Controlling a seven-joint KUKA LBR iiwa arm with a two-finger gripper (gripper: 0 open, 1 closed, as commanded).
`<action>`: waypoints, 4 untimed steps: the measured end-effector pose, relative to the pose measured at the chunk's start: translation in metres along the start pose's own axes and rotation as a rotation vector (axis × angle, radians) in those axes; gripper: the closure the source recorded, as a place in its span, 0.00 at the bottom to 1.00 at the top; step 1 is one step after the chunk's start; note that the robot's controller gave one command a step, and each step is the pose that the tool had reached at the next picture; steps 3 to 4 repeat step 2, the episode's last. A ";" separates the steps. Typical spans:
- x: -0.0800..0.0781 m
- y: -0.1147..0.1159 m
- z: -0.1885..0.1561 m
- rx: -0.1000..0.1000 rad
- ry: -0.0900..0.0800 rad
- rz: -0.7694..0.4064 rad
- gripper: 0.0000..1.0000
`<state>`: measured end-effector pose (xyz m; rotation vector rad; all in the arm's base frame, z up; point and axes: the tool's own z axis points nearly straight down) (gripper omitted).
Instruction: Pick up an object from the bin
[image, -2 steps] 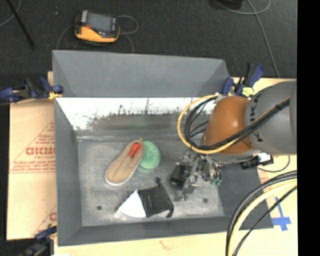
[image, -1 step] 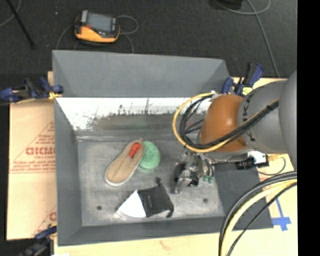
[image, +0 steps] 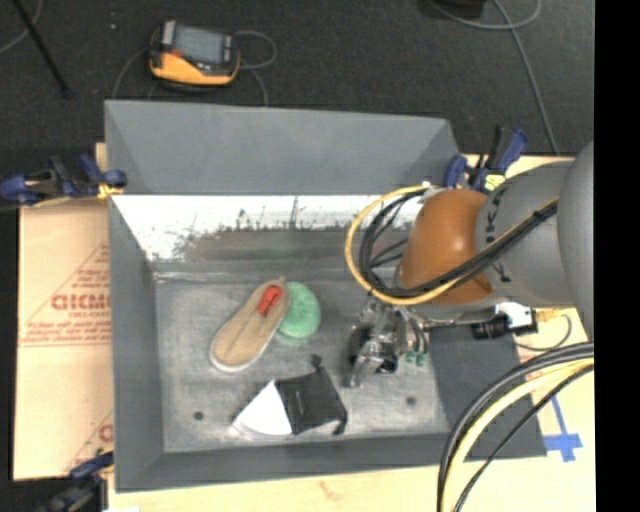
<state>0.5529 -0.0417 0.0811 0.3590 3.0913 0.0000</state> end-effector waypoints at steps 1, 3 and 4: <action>-0.001 0.000 -0.003 0.000 0.003 -0.001 1.00; -0.001 0.000 -0.013 0.001 0.010 -0.002 1.00; -0.001 0.000 -0.013 0.001 0.010 -0.002 1.00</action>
Offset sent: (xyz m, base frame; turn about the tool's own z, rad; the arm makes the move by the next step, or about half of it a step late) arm 0.0001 0.0001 0.0446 -0.0001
